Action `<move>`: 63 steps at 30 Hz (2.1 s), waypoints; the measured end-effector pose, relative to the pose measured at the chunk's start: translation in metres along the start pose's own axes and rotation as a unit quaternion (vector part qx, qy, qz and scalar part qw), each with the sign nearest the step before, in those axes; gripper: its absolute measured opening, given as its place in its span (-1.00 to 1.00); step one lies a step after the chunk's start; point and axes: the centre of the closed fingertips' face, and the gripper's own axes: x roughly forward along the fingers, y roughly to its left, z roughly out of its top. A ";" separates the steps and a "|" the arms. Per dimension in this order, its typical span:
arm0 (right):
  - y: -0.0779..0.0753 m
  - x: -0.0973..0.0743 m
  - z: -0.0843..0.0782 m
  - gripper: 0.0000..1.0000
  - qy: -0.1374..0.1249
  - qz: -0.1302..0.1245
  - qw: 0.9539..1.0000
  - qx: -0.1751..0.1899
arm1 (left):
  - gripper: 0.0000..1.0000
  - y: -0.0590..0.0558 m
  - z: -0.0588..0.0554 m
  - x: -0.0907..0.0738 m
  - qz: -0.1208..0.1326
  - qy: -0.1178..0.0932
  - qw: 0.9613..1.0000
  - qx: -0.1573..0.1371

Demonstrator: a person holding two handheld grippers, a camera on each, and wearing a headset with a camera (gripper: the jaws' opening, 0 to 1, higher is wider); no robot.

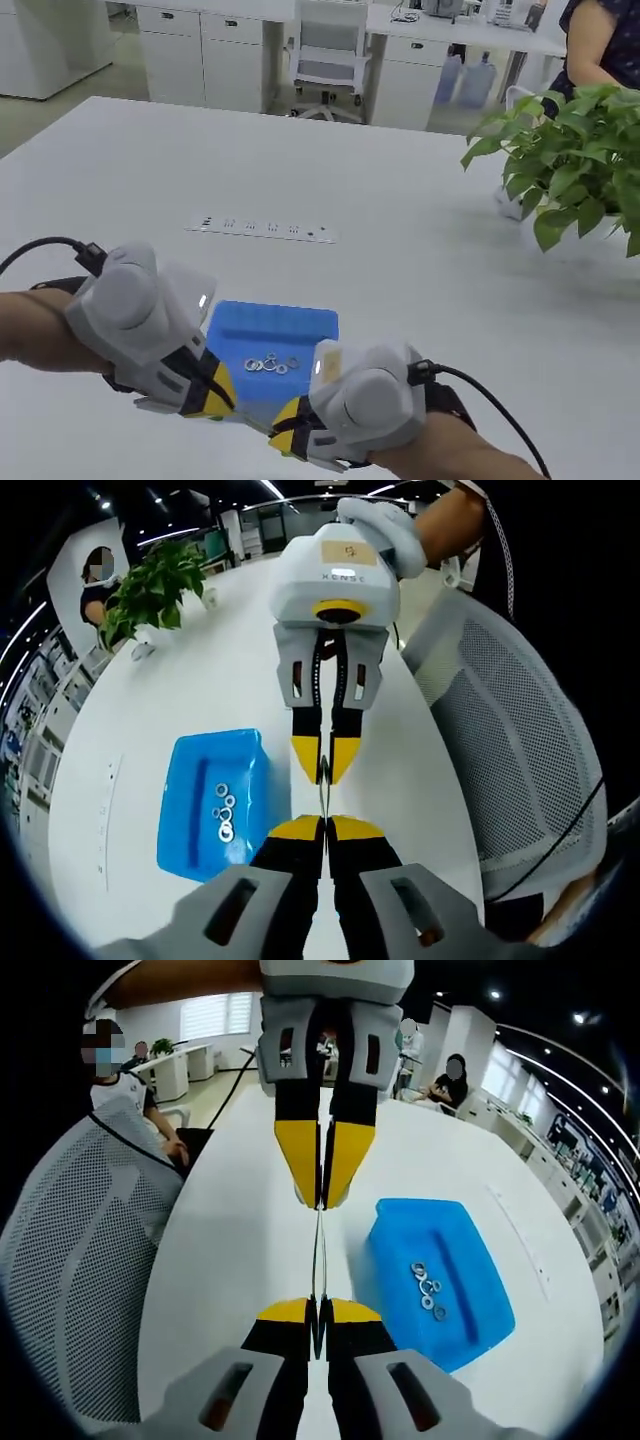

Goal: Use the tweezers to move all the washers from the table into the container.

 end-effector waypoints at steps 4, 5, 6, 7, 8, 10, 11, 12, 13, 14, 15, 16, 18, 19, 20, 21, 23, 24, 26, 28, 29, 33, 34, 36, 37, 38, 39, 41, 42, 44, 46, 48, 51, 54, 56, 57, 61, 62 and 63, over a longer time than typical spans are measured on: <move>0.002 0.003 -0.005 -0.91 0.012 0.001 1.000 -0.004 | -0.89 -0.002 -0.011 0.008 0.002 0.015 1.000 0.004; 0.003 0.003 -0.006 -0.91 0.014 0.001 1.000 -0.006 | -0.89 -0.002 -0.013 0.010 0.003 0.017 1.000 0.003; 0.003 0.004 -0.007 -0.91 0.016 0.002 1.000 -0.006 | -0.89 -0.003 -0.015 0.012 0.003 0.018 1.000 0.002; 0.004 0.005 -0.008 -0.91 0.018 0.004 1.000 -0.007 | -0.89 -0.004 -0.019 0.014 0.004 0.020 1.000 0.000; 0.005 0.005 -0.009 -0.91 0.020 0.005 1.000 -0.008 | -0.89 -0.004 -0.020 0.015 0.004 0.021 1.000 0.000; 0.006 0.007 -0.010 -0.91 0.023 0.008 1.000 -0.009 | -0.89 -0.006 -0.025 0.019 0.006 0.025 1.000 -0.003; 0.007 0.008 -0.011 -0.90 0.026 0.010 1.000 -0.010 | -0.89 -0.007 -0.028 0.021 0.007 0.026 1.000 -0.004; 0.008 0.009 -0.012 -0.90 0.028 0.012 0.999 -0.011 | -0.89 -0.008 -0.029 0.022 0.006 0.026 1.000 -0.007; 0.009 0.011 -0.014 -0.90 0.030 0.014 0.999 -0.013 | -0.89 -0.009 -0.031 0.024 0.006 0.027 1.000 -0.008; 0.010 0.012 -0.014 -0.90 0.032 0.016 0.999 -0.013 | -0.89 -0.009 -0.033 0.026 0.006 0.028 1.000 -0.010; 0.011 0.013 -0.015 -0.90 0.034 0.019 0.999 -0.011 | -0.89 -0.010 -0.035 0.027 0.005 0.029 0.999 -0.014; 0.012 0.014 -0.016 -0.90 0.035 0.023 0.999 -0.010 | -0.89 -0.011 -0.037 0.029 0.004 0.030 0.999 -0.016; 0.013 0.017 -0.018 -0.90 0.035 0.027 0.999 -0.007 | -0.89 -0.013 -0.041 0.032 0.002 0.033 0.999 -0.019; 0.014 0.018 -0.019 -0.89 0.037 0.030 0.999 -0.007 | -0.89 -0.013 -0.042 0.033 0.001 0.031 0.999 -0.025; 0.014 0.019 -0.021 -0.89 0.039 0.030 0.999 -0.009 | -0.89 -0.013 -0.042 0.034 0.002 0.030 0.999 -0.026; 0.014 0.020 -0.021 -0.89 0.041 0.031 0.999 -0.008 | -0.89 -0.013 -0.043 0.035 0.002 0.030 0.999 -0.027; 0.015 0.022 -0.024 -0.88 0.045 0.035 0.998 -0.007 | -0.89 -0.013 -0.045 0.038 0.000 0.031 0.999 -0.033; 0.016 0.023 -0.025 -0.88 0.048 0.037 0.998 -0.008 | -0.89 -0.014 -0.046 0.040 -0.001 0.032 0.999 -0.033; 0.017 0.025 -0.027 -0.87 0.052 0.040 0.998 -0.011 | -0.89 -0.015 -0.047 0.043 -0.003 0.034 0.999 -0.033; 0.018 0.025 -0.029 -0.87 0.055 0.041 0.998 -0.013 | -0.89 -0.016 -0.048 0.045 -0.004 0.034 0.999 -0.035; 0.017 0.026 -0.030 -0.86 0.056 0.040 0.998 -0.014 | -0.89 -0.015 -0.049 0.046 -0.002 0.034 0.999 -0.036; 0.018 0.027 -0.032 -0.85 0.054 0.045 0.998 0.000 | -0.89 -0.016 -0.051 0.048 -0.004 0.031 0.998 -0.045; 0.018 0.027 -0.032 -0.84 0.054 0.044 0.998 -0.001 | -0.89 -0.016 -0.052 0.049 -0.003 0.029 0.998 -0.048; 0.017 0.028 -0.033 -0.83 0.055 0.042 0.998 -0.003 | -0.89 -0.015 -0.053 0.050 -0.002 0.028 0.998 -0.051; 0.017 0.029 -0.033 -0.83 0.057 0.042 0.998 -0.002 | -0.89 -0.015 -0.054 0.051 -0.002 0.029 0.998 -0.052; 0.017 0.029 -0.034 -0.83 0.057 0.042 0.997 -0.003 | -0.89 -0.015 -0.054 0.052 -0.002 0.030 0.998 -0.051; 0.017 0.030 -0.034 -0.82 0.058 0.042 0.997 -0.005 | -0.89 -0.015 -0.055 0.053 -0.002 0.031 0.998 -0.051; 0.016 0.031 -0.036 -0.81 0.061 0.042 0.997 -0.005 | -0.89 -0.015 -0.056 0.055 -0.002 0.031 0.998 -0.052; 0.016 0.031 -0.036 -0.81 0.061 0.041 0.997 -0.007 | -0.89 -0.015 -0.056 0.055 -0.002 0.031 0.998 -0.052; 0.016 0.031 -0.037 -0.81 0.062 0.041 0.997 -0.006 | -0.89 -0.014 -0.057 0.056 -0.002 0.031 0.998 -0.054; 0.016 0.032 -0.038 -0.80 0.062 0.041 0.997 -0.005 | -0.89 -0.015 -0.057 0.057 -0.004 0.029 0.998 -0.057; 0.016 0.032 -0.039 -0.80 0.063 0.040 0.997 -0.004 | -0.89 -0.015 -0.058 0.059 -0.003 0.028 0.998 -0.059; 0.016 0.033 -0.040 -0.79 0.064 0.040 0.997 -0.003 | -0.89 -0.015 -0.059 0.061 -0.004 0.029 0.998 -0.060; 0.016 0.033 -0.039 -0.78 0.062 0.038 0.997 0.001 | -0.89 -0.016 -0.060 0.062 -0.005 0.033 0.998 -0.060; 0.015 0.033 -0.039 -0.78 0.061 0.038 0.997 0.003 | -0.89 -0.017 -0.061 0.063 -0.006 0.034 0.998 -0.061; 0.015 0.033 -0.039 -0.77 0.061 0.038 0.997 0.006 | -0.89 -0.017 -0.062 0.063 -0.006 0.034 0.998 -0.062; 0.015 0.033 -0.040 -0.76 0.060 0.037 0.997 0.010 | -0.89 -0.017 -0.062 0.064 -0.005 0.035 0.998 -0.061; 0.016 0.033 -0.040 -0.76 0.060 0.038 0.997 0.012 | -0.89 -0.017 -0.062 0.064 -0.005 0.034 0.997 -0.062; 0.016 0.033 -0.040 -0.76 0.059 0.037 0.997 0.013 | -0.88 -0.018 -0.062 0.064 -0.005 0.034 0.997 -0.062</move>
